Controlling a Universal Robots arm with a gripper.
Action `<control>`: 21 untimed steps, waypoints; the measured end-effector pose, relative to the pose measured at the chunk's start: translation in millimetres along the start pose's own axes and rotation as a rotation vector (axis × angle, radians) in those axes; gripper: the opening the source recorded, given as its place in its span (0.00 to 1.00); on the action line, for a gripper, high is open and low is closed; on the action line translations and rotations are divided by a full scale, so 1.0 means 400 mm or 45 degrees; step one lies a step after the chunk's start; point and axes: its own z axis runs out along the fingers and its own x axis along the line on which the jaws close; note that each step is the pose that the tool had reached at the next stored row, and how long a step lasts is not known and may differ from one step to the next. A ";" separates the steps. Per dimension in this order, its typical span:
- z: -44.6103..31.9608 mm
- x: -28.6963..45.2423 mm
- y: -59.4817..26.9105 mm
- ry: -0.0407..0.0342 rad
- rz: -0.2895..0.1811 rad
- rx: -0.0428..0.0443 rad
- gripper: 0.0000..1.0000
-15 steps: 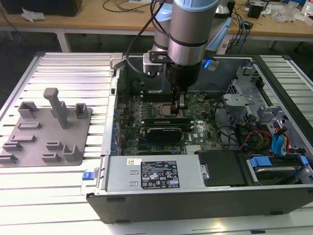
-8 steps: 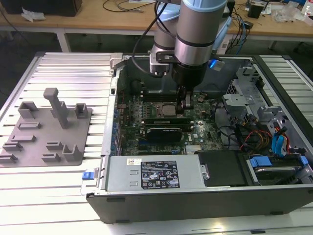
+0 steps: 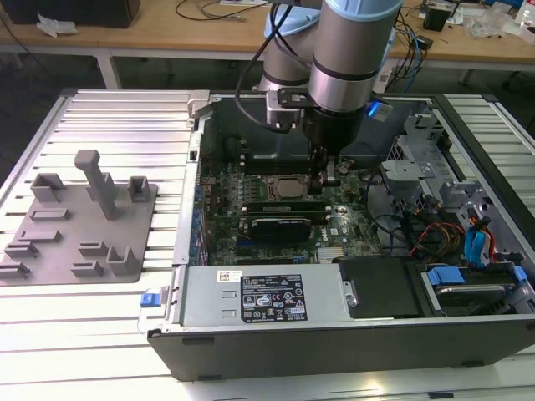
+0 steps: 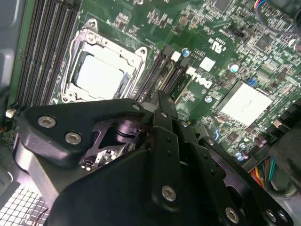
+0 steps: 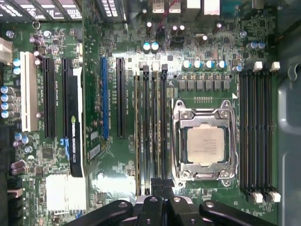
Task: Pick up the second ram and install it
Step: 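Press down the second ram until it locks into place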
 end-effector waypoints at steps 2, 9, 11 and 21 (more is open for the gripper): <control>0.000 0.000 -0.009 0.0001 0.000 0.000 0.08; 0.002 0.000 -0.013 0.0000 0.000 0.000 0.08; 0.005 0.000 -0.013 0.0002 0.000 0.000 0.08; 0.026 -0.002 -0.032 0.0001 0.005 0.000 0.08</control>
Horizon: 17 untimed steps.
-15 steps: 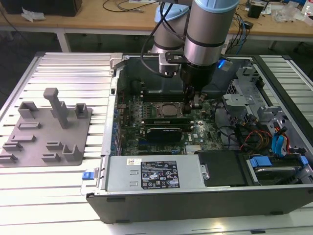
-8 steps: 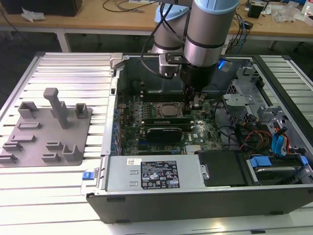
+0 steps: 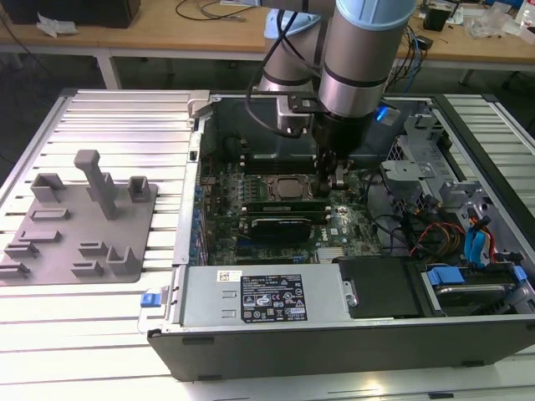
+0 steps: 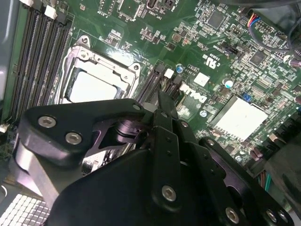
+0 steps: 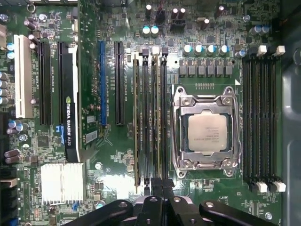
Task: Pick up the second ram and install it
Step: 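Press down the second ram until it locks into place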
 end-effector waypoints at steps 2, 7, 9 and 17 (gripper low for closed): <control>0.008 -0.004 0.000 0.0004 0.024 0.001 0.08; 0.015 -0.009 0.000 0.0019 0.039 0.001 0.08; 0.023 -0.008 0.000 0.0031 0.046 0.001 0.08; 0.041 -0.008 0.000 0.0038 0.048 0.001 0.08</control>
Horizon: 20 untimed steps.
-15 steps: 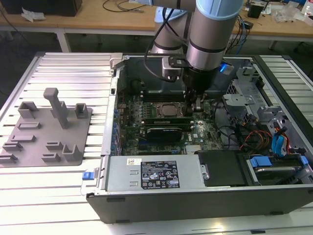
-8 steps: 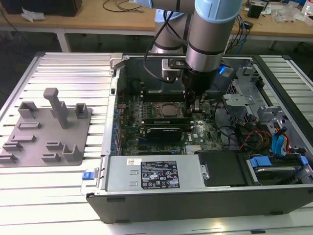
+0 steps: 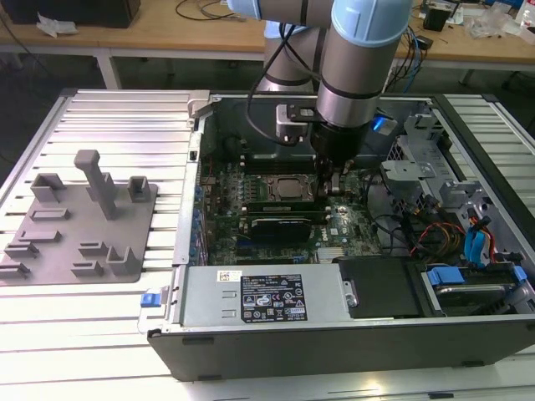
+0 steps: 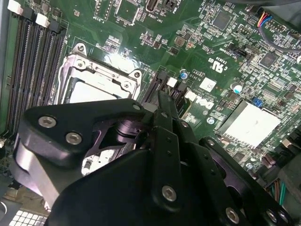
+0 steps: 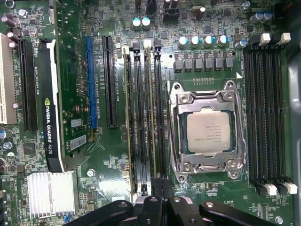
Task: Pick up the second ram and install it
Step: 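Press down the second ram until it locks into place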
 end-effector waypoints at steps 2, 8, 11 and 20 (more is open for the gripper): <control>0.003 0.000 0.000 -0.0003 0.000 0.000 0.08; -0.014 -0.001 0.000 -0.0007 0.000 0.000 0.08; -0.034 -0.001 0.000 0.0003 0.000 0.000 0.08; -0.037 0.000 0.008 0.0007 0.000 0.000 0.08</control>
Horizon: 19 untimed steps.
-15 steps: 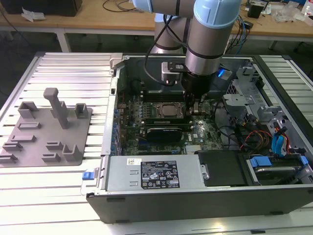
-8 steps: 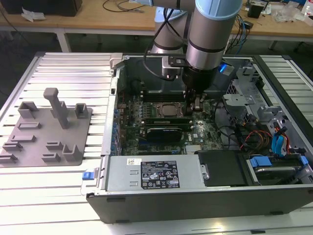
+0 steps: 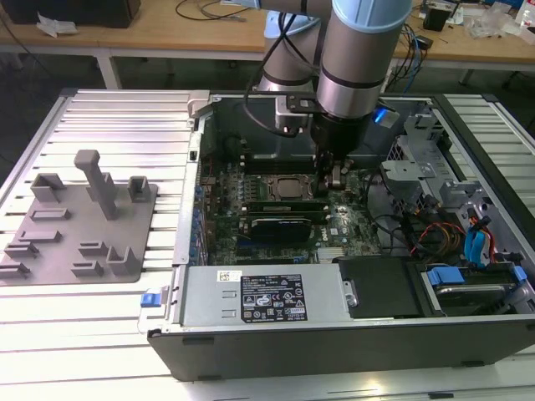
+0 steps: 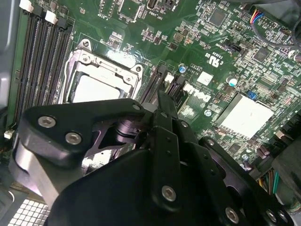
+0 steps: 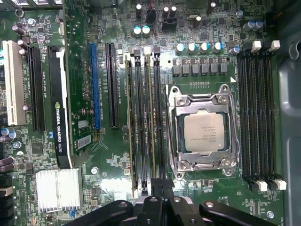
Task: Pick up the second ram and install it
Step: 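Press down the second ram until it locks into place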
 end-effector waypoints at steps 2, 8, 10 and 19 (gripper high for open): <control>0.000 0.001 0.011 -0.0001 0.000 0.000 0.08; 0.000 0.002 0.037 -0.0001 0.000 0.000 0.08; 0.000 0.002 0.043 -0.0002 0.000 0.000 0.08; 0.000 0.006 0.104 -0.0001 0.000 0.000 0.08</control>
